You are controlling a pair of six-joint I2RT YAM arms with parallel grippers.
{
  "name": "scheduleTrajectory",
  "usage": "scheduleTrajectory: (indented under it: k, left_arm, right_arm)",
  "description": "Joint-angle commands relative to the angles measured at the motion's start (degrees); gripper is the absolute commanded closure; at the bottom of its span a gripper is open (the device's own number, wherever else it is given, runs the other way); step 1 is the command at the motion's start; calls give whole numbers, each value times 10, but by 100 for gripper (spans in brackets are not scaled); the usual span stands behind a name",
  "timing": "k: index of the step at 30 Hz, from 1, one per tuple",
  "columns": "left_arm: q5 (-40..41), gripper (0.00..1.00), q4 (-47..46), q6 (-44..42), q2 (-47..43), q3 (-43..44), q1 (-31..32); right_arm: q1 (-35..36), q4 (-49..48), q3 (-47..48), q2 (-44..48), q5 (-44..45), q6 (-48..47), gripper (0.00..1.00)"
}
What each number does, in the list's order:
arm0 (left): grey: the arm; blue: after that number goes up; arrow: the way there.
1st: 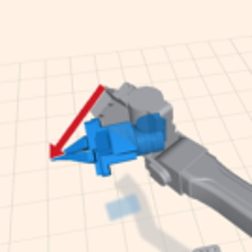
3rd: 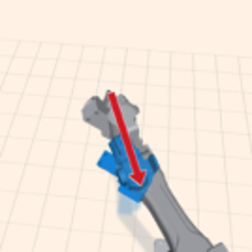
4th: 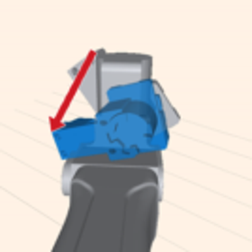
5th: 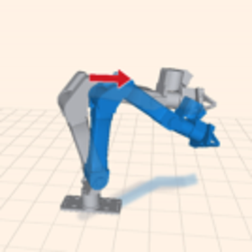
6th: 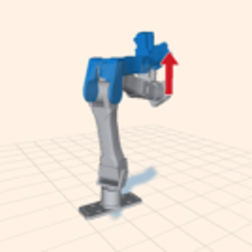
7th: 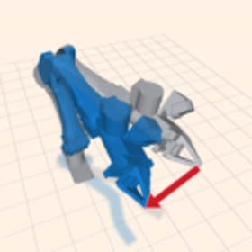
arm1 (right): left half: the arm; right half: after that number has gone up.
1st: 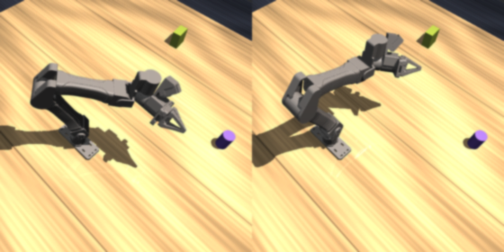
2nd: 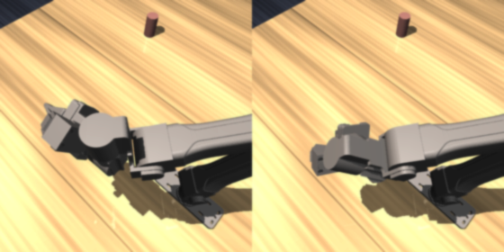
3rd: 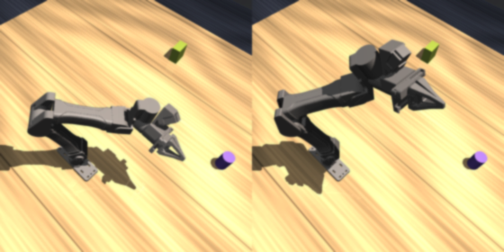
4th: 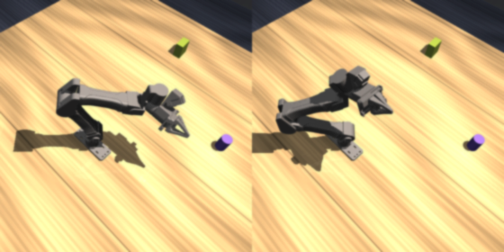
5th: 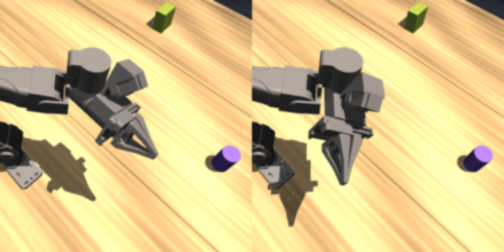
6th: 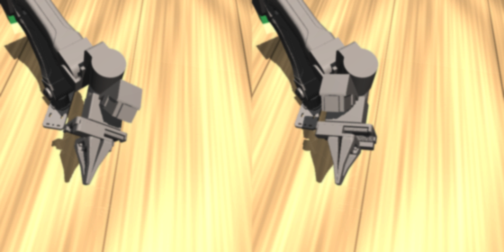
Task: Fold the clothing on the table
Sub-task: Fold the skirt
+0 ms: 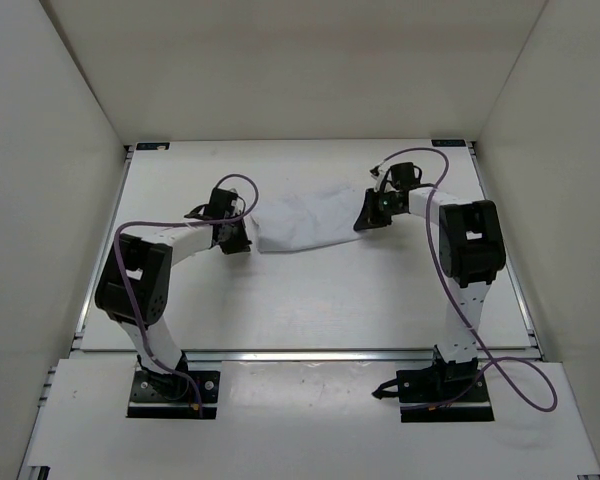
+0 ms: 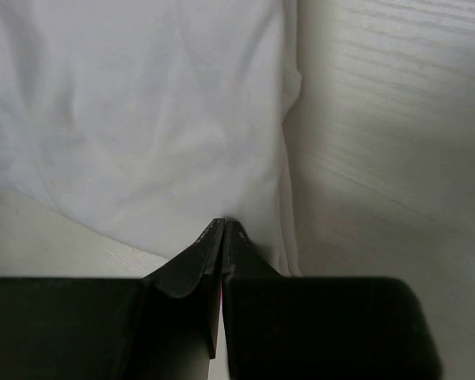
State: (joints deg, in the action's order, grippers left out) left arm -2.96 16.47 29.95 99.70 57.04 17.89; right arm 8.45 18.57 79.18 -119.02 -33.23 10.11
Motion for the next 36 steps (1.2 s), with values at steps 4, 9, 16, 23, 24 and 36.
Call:
scheduleTrajectory:
  k: [4, 9, 16, 23, 24, 36]
  left_arm:
    - [-9, 100, 16, 5, -81, 69, 8]
    - [-37, 100, -33, 37, -50, 133, 47]
    - [-92, 100, -109, 93, 54, 126, 79]
    - [-47, 100, -128, 95, 75, 48, 74]
    - [-35, 100, -112, 85, 77, 48, 72]
    - [-6, 100, -69, 53, 52, 0, 14]
  right_arm:
    - [5, -12, 10, 42, 6, 6, 100]
    - [26, -7, 43, 51, -3, 26, 100]
    - [48, -71, 93, -9, -103, 85, 100]
    - [61, -64, 154, -100, -75, 79, 100]
    - [61, -64, 162, -110, -69, 76, 100]
    - [-3, -22, 153, -131, -50, 65, 100]
